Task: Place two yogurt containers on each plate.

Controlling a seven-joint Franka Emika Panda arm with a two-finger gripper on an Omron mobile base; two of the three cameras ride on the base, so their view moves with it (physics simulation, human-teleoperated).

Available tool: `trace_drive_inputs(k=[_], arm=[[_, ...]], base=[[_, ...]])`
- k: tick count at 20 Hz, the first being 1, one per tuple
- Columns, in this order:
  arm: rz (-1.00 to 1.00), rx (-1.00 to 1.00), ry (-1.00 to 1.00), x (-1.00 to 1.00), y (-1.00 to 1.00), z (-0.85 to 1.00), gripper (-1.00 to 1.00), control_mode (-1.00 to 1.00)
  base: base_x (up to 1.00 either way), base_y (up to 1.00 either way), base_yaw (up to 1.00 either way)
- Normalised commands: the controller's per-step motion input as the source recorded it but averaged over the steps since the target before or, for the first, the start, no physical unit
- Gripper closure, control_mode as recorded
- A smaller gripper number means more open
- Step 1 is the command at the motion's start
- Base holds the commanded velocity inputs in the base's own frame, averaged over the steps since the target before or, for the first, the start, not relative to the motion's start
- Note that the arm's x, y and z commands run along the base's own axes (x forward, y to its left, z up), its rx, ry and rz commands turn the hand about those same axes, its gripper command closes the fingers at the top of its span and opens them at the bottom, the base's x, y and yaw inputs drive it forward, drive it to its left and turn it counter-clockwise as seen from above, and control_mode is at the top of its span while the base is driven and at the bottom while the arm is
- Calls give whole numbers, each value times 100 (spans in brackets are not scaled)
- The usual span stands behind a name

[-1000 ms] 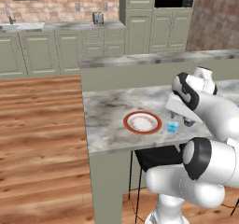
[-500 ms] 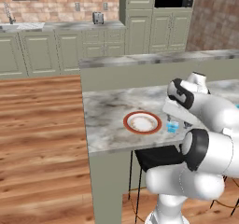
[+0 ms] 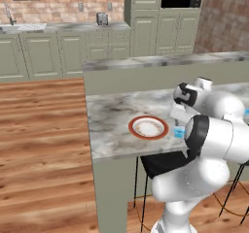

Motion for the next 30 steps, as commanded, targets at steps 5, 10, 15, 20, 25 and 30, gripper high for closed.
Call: trace_drive_inputs(k=[5,10,15,20,25,30], arm=[[0,1,0,22,-28,-19,-100,-100],[2,0,1,36,0,-23,-100,-100],[3,0,0,29,0,-24,-100,-100],[7,0,0,18,0,-23,-100,-100],[6,0,0,19,0,-17,-100,-100],[4,0,0,22,0,-12,-100,-100]], base=[[0,0,0],[0,0,0],[0,0,0],[0,0,0],[0,0,0],[0,0,0]])
